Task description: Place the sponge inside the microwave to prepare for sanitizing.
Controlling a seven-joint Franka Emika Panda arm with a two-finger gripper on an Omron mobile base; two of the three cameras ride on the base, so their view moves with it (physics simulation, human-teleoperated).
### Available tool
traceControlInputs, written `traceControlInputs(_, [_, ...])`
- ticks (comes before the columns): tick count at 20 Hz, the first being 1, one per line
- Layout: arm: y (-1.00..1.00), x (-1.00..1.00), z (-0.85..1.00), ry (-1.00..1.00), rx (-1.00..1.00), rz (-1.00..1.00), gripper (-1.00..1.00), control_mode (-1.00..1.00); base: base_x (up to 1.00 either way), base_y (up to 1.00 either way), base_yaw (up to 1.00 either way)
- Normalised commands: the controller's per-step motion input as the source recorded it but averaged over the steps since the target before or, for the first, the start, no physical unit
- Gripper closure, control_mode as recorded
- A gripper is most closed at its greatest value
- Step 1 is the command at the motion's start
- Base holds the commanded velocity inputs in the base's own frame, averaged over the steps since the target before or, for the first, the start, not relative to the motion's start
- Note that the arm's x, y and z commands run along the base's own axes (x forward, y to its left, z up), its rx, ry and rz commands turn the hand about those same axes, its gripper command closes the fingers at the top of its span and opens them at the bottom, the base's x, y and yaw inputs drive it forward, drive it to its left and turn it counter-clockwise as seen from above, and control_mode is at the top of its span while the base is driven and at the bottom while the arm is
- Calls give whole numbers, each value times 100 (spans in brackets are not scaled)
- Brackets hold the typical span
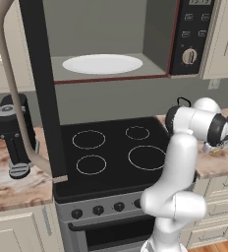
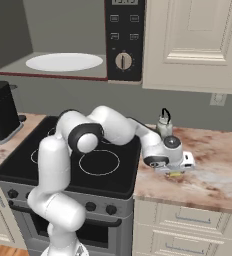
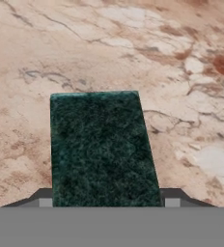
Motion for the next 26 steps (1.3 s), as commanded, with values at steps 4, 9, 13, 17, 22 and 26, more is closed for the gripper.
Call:
traceControlInputs(4, [10, -40, 54, -13, 0, 0, 100, -100, 0, 0, 0])
traceControlInputs(9, [25, -57, 77, -1, 0, 0, 100, -100, 0, 0, 0])
traceControlInputs(13, [26, -76, 84, 0, 0, 0, 100, -100, 0, 0, 0])
traceControlInputs(17, [36, -74, 99, 0, 0, 0, 100, -100, 0, 0, 0])
traceControlInputs(22, [32, -64, 100, 3, 0, -2, 100, -100, 0, 0, 0])
traceControlInputs(26, [42, -92, 89, -4, 7, -1, 100, -100, 0, 0, 0])
